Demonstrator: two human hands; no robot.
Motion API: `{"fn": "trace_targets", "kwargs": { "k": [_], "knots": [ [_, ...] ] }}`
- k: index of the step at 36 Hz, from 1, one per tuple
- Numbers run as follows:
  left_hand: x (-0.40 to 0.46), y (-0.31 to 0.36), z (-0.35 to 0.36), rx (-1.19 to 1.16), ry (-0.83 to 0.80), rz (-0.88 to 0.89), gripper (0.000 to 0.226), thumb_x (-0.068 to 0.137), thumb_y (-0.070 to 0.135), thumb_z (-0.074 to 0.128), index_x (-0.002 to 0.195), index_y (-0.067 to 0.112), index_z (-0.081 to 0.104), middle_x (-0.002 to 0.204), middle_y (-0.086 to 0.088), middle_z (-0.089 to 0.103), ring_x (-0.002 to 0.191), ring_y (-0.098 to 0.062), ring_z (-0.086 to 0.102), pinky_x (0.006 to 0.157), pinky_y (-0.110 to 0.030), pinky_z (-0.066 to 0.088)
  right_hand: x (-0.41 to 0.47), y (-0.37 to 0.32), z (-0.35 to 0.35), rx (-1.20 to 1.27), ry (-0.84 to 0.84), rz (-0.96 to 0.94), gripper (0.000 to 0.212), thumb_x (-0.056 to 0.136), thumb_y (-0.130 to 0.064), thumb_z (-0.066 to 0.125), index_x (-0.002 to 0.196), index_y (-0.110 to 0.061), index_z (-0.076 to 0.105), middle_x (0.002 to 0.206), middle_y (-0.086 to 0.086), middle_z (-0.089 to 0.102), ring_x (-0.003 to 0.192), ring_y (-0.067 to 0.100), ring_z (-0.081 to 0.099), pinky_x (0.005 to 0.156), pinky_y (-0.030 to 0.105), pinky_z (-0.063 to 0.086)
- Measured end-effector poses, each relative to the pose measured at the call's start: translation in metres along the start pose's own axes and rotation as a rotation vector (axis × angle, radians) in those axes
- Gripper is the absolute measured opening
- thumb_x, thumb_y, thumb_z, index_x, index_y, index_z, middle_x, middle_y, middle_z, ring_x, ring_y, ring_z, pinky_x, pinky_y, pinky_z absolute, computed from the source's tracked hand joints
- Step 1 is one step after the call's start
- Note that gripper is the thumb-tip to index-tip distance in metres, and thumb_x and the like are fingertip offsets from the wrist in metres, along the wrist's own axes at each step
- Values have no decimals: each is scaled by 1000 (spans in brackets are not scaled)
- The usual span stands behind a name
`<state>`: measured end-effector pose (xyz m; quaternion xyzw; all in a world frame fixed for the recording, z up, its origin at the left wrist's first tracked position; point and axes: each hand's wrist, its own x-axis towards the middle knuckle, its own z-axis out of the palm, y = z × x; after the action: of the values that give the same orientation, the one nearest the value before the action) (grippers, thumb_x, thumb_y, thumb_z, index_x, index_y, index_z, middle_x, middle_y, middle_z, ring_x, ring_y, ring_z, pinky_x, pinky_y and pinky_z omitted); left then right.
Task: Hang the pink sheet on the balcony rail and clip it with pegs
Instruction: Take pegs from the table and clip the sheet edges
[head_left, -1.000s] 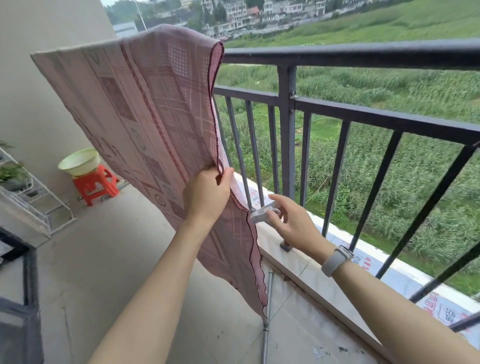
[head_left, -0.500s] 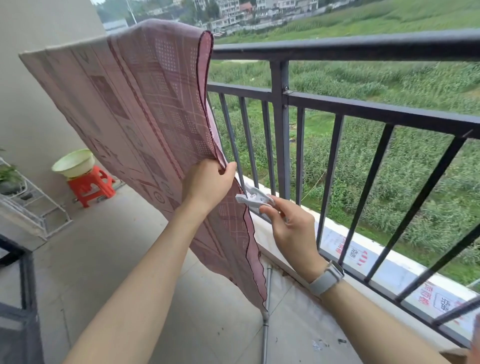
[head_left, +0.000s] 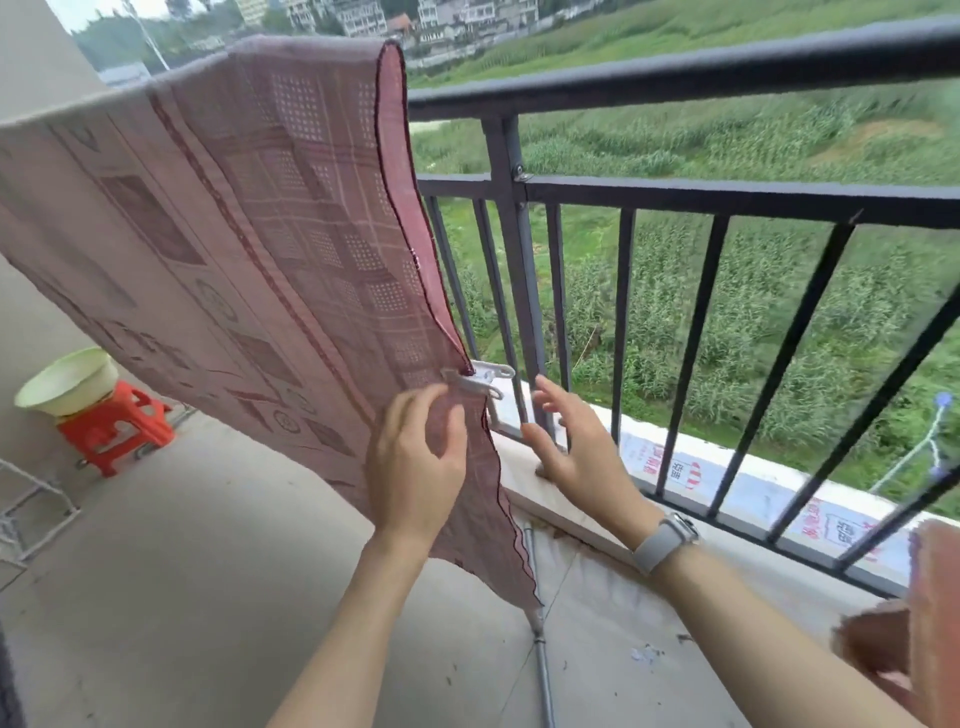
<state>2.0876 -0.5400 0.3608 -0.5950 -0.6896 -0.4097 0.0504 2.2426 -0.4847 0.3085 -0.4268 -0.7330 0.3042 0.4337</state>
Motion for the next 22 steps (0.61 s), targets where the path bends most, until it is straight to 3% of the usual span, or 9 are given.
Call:
{"fn": "trace_targets", "kwargs": {
  "k": [4, 6, 8, 11, 14, 18, 22],
  "knots": [
    [-59, -21, 38, -41, -235, 86, 36, 84, 34, 44, 109, 14, 60, 108, -3, 60, 103, -20, 54, 90, -25, 35, -59, 30, -4, -173, 111, 154, 40, 90, -26, 46, 127, -11, 49, 118, 1, 57, 112, 17, 50, 98, 25, 36],
    [-88, -24, 60, -54, -398, 149, 38, 82, 34, 44, 111, 14, 59, 109, -4, 60, 104, -23, 53, 91, -27, 33, -101, 47, -3, -260, 166, 258, 36, 90, -26, 44, 120, -9, 54, 114, 3, 60, 109, 21, 53, 97, 25, 37],
    [-114, -21, 80, -65, -552, 197, 43, 80, 34, 44, 113, 12, 59, 113, -6, 60, 108, -24, 52, 93, -32, 36, -149, 62, -3, -310, 202, 397, 39, 87, -28, 39, 114, -6, 57, 107, 11, 63, 102, 28, 57, 93, 33, 43],
    [-160, -7, 108, -104, -787, 319, 46, 79, 34, 45, 116, 10, 58, 116, -10, 60, 109, -29, 55, 93, -43, 46, -229, 72, -9, -382, 300, 620, 31, 85, -13, 44, 110, -1, 59, 105, 17, 63, 100, 35, 57, 91, 46, 46],
    [-211, 17, 131, -141, -1024, 448, 44, 84, 30, 50, 123, 10, 52, 119, -11, 57, 109, -31, 53, 91, -45, 46, -313, 66, -20, -476, 434, 875, 31, 89, -9, 44, 117, -4, 57, 118, 14, 59, 113, 30, 50, 100, 40, 38],
    [-289, 57, 149, -194, -1281, 682, 45, 88, 27, 51, 129, 9, 45, 125, -11, 51, 115, -31, 48, 93, -44, 43, -418, 57, -40, -647, 570, 1166, 41, 85, -23, 32, 109, -7, 61, 107, 10, 63, 101, 32, 54, 91, 37, 41],
    [-356, 98, 151, -199, -1501, 861, 53, 93, 29, 45, 141, 14, 28, 146, -9, 31, 134, -28, 28, 106, -44, 31, -493, 50, -68, -851, 649, 1396, 28, 79, -5, 57, 106, -6, 62, 104, 16, 63, 98, 38, 54, 84, 45, 45]
  ]
}}
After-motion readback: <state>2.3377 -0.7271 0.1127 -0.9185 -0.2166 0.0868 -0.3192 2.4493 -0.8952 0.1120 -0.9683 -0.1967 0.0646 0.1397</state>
